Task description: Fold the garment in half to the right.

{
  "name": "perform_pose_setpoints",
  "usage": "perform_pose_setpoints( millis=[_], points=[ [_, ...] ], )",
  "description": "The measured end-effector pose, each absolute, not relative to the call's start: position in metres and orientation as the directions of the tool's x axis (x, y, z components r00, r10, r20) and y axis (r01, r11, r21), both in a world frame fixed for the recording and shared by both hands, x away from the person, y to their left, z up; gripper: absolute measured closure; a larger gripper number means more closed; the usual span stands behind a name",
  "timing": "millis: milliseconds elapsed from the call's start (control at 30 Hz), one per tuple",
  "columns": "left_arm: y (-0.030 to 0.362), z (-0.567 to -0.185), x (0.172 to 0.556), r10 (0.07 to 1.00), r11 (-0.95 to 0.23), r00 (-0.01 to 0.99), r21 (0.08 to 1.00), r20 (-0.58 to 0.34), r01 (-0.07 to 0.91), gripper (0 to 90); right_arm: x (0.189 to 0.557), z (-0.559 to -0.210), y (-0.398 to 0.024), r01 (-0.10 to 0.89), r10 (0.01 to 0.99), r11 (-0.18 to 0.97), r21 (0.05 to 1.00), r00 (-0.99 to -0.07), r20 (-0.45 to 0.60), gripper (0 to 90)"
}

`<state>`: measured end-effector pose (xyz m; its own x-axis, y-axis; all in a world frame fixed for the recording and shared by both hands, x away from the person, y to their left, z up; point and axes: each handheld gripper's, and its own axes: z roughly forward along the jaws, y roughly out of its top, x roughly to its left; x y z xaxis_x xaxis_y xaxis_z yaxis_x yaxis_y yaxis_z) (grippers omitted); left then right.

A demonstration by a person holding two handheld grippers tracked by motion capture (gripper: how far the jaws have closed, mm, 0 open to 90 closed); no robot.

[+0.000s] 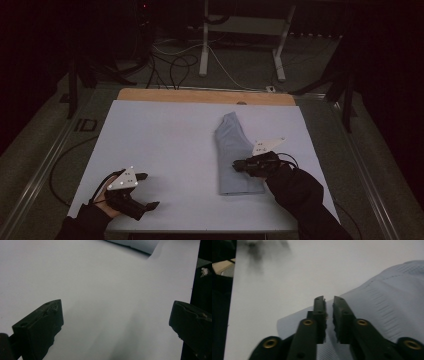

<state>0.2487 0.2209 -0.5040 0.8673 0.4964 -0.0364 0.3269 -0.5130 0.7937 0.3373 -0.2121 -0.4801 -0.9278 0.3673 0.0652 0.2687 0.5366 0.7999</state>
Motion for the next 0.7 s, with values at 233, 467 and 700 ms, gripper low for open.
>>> perform_pose_setpoints(
  millis=[233, 467, 700],
  points=[
    [0.2213, -0.5040, 0.2490, 0.498, -0.512, 0.866, 0.794, -0.037, 0.329, 0.4, 0.3416, -0.4761, -0.2103, 0.285, 0.407, 0.520, 0.805, -0.911, 0.060, 42.9],
    [0.2218, -0.5029, 0.2488, 0.499, -0.510, 0.866, 0.795, -0.035, 0.327, 0.4, 0.3451, -0.4736, -0.2077, 0.316, 0.426, 0.502, 0.805, -0.900, 0.088, 16.8],
    [0.2220, -0.5027, 0.2483, 0.495, -0.512, 0.868, 0.796, -0.034, 0.323, 0.4, 0.3463, -0.4705, -0.2082, 0.322, 0.423, 0.487, 0.812, -0.900, 0.103, 8.9]
  ],
)
